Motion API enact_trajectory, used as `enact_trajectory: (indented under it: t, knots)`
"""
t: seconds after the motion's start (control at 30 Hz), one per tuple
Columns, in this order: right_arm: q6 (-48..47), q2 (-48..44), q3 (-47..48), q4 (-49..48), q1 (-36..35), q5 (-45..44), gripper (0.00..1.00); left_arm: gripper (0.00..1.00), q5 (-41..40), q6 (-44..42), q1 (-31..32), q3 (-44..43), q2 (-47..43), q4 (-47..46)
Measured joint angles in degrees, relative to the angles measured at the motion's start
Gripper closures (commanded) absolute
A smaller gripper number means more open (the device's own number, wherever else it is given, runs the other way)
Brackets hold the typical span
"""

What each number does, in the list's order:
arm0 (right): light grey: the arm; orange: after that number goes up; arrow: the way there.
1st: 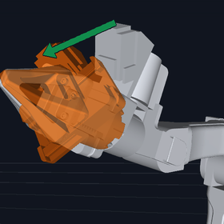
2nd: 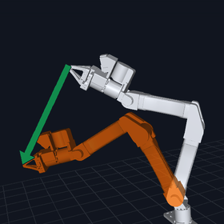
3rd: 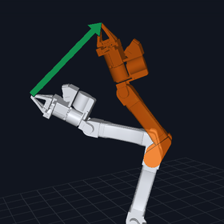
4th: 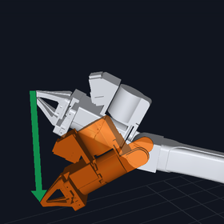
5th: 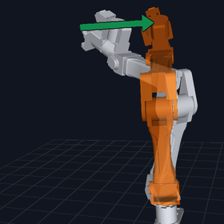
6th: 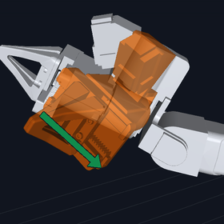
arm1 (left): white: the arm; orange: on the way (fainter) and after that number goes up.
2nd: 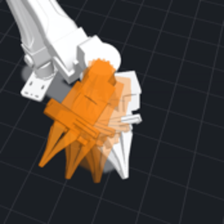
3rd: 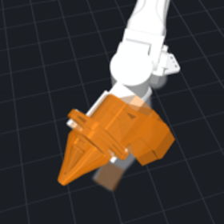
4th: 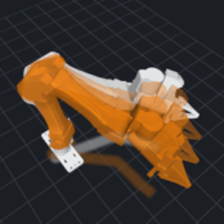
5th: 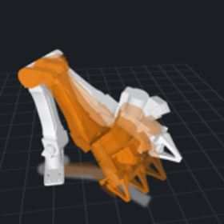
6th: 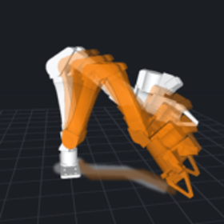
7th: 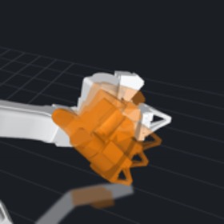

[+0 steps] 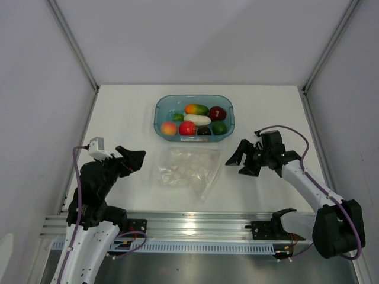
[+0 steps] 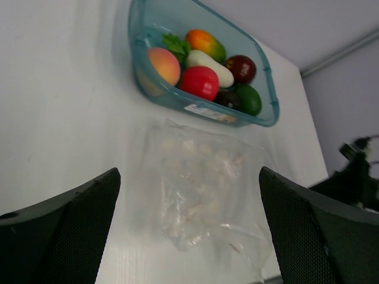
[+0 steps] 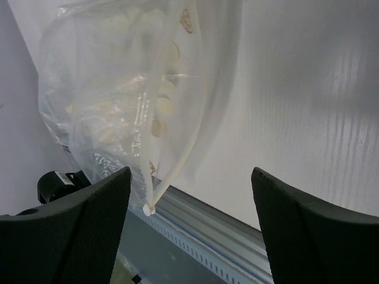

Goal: Place the food in the zip-top bag and seal the zipper
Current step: Pick up the zipper food storage bag at the center of the board.

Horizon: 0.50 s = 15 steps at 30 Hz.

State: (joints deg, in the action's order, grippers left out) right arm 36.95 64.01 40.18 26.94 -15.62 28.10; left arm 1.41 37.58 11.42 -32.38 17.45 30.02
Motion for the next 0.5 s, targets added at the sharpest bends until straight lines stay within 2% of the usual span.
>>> enact_trajectory:
  t: [0.1,0.23,0.37,0.5]
  knots:
    - [0.98,2.58,-0.94,-1.14,0.2,0.57,0.25,0.01,6.6,-0.09,0.02,-1.7,1.49,0.17]
    - [2.29,2.49,-4.13,-4.09,0.55,1.05,0.31,0.0,14.34,-0.07,1.22,-3.52,9.51,0.02]
    - [2.89,4.0,-7.98,-8.31,0.63,2.43,0.35,0.01,15.61,0.0,5.77,-3.48,11.52,0.74]
    - [2.89,7.48,-9.7,-12.35,0.35,3.58,0.41,0.01,12.26,-0.04,11.76,-5.25,10.95,2.58]
